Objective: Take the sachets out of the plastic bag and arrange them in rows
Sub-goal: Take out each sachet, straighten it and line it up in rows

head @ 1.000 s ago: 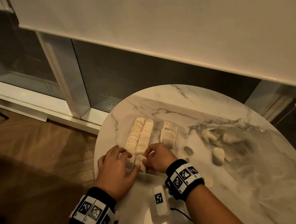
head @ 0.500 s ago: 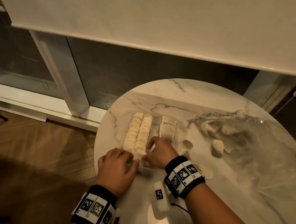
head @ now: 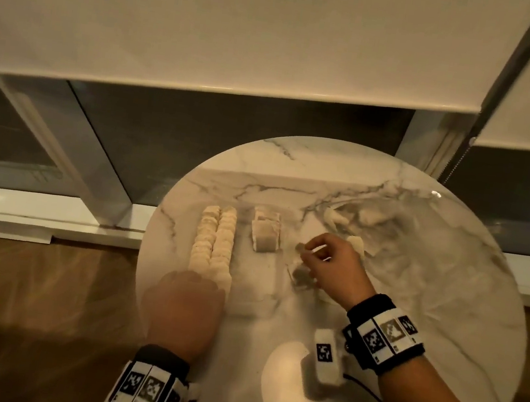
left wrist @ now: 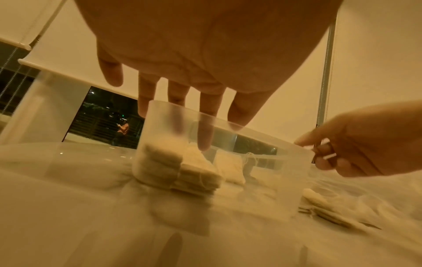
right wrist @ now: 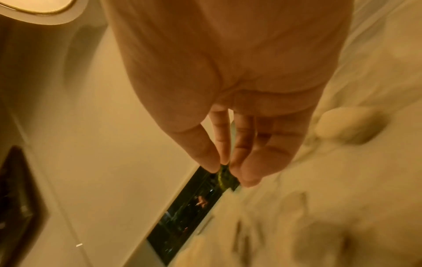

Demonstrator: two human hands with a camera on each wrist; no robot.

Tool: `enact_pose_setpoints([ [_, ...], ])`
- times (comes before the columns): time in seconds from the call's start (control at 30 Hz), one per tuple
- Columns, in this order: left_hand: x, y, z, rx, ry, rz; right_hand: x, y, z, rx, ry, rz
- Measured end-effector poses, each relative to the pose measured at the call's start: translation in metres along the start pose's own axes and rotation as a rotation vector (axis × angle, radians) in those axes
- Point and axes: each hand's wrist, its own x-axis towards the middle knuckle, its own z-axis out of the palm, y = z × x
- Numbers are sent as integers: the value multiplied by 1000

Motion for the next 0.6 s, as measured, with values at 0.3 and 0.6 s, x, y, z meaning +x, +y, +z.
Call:
enact_pose_setpoints([
  [0.3,1,18,3,28,109,35,12,60,-44,-730,-107,168],
  [0.6,3,24,10,-91,91,329,15,61,-37,-769,-201,125],
])
